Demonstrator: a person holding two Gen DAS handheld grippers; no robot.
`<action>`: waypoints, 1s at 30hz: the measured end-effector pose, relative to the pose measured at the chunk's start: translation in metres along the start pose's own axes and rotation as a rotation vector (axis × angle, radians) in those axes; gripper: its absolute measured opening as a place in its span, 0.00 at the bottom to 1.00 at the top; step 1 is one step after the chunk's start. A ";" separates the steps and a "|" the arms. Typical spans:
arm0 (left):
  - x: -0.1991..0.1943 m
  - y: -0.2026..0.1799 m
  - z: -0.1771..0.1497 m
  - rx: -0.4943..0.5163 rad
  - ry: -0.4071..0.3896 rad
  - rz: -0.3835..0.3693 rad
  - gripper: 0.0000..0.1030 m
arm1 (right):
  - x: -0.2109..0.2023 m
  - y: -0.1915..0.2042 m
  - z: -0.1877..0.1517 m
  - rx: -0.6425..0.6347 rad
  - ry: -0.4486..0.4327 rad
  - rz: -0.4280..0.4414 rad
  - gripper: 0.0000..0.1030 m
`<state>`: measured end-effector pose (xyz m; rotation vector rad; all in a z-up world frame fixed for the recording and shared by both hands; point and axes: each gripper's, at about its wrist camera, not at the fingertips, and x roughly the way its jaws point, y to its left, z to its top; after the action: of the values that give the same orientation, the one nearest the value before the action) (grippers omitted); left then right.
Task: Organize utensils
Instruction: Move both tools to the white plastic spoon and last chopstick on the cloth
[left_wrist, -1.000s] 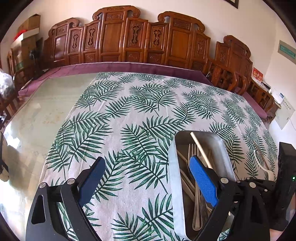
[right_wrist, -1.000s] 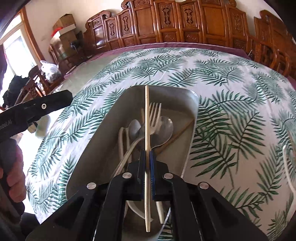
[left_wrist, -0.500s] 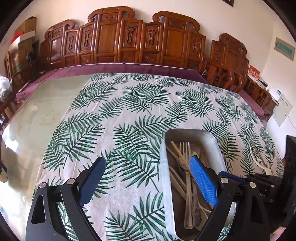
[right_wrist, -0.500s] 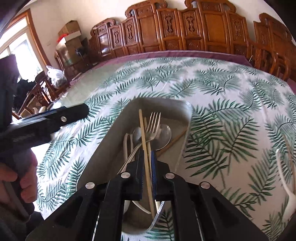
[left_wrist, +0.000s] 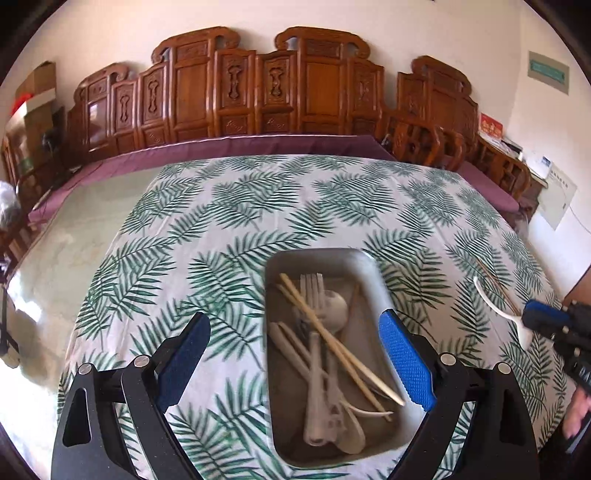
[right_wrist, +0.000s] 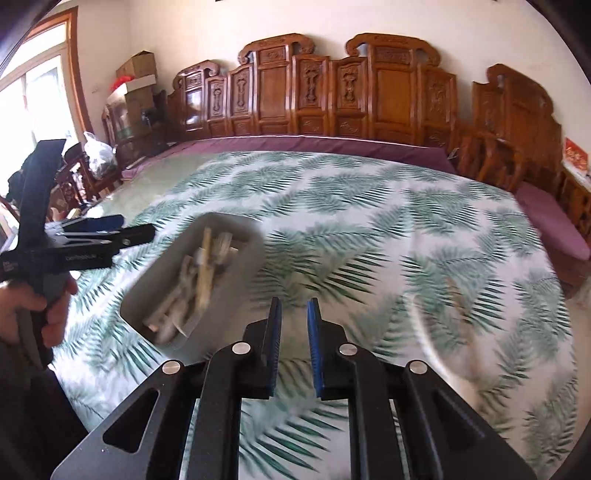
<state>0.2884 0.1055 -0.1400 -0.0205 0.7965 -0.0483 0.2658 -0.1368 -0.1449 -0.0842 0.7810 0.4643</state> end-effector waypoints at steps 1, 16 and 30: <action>-0.001 -0.007 -0.001 0.008 0.001 -0.003 0.86 | -0.006 -0.012 -0.005 -0.010 0.003 -0.021 0.16; -0.006 -0.091 -0.021 0.072 0.024 -0.080 0.86 | 0.005 -0.152 -0.046 0.039 0.124 -0.146 0.31; 0.015 -0.162 -0.045 0.150 0.115 -0.111 0.86 | 0.057 -0.188 -0.066 0.058 0.217 -0.092 0.31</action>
<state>0.2611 -0.0569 -0.1758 0.0810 0.9050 -0.2159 0.3384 -0.3001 -0.2494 -0.1172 0.9985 0.3484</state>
